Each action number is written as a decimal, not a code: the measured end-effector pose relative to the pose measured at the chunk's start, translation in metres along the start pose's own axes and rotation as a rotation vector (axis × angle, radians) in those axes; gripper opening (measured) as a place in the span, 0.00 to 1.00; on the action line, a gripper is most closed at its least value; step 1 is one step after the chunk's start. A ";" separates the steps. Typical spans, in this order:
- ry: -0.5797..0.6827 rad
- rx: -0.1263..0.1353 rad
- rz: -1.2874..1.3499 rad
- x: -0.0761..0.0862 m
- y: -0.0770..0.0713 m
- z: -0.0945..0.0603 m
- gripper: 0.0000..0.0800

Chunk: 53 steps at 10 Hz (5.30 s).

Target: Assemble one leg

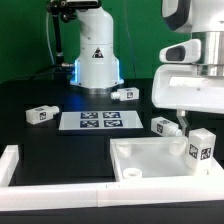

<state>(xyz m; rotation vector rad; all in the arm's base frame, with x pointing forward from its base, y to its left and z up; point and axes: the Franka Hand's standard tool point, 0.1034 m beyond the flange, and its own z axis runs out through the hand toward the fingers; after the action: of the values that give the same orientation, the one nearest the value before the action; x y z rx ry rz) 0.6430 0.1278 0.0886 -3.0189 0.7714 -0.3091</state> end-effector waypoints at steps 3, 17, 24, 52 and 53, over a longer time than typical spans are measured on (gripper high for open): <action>0.000 -0.002 -0.205 0.001 0.002 0.000 0.81; -0.033 0.017 -0.525 0.007 0.011 0.008 0.67; -0.039 0.004 -0.036 0.007 0.015 0.009 0.48; -0.025 -0.002 -0.379 0.006 0.006 0.014 0.37; -0.025 -0.005 -0.293 0.008 0.008 0.014 0.36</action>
Offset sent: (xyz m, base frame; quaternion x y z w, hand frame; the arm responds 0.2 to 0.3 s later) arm -0.0020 -0.0084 -0.0049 0.0392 -0.0518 -0.1339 0.9889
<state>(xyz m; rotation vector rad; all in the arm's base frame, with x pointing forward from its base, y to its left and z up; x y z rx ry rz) 0.6485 0.1166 0.0760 -3.1305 0.3253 -0.2713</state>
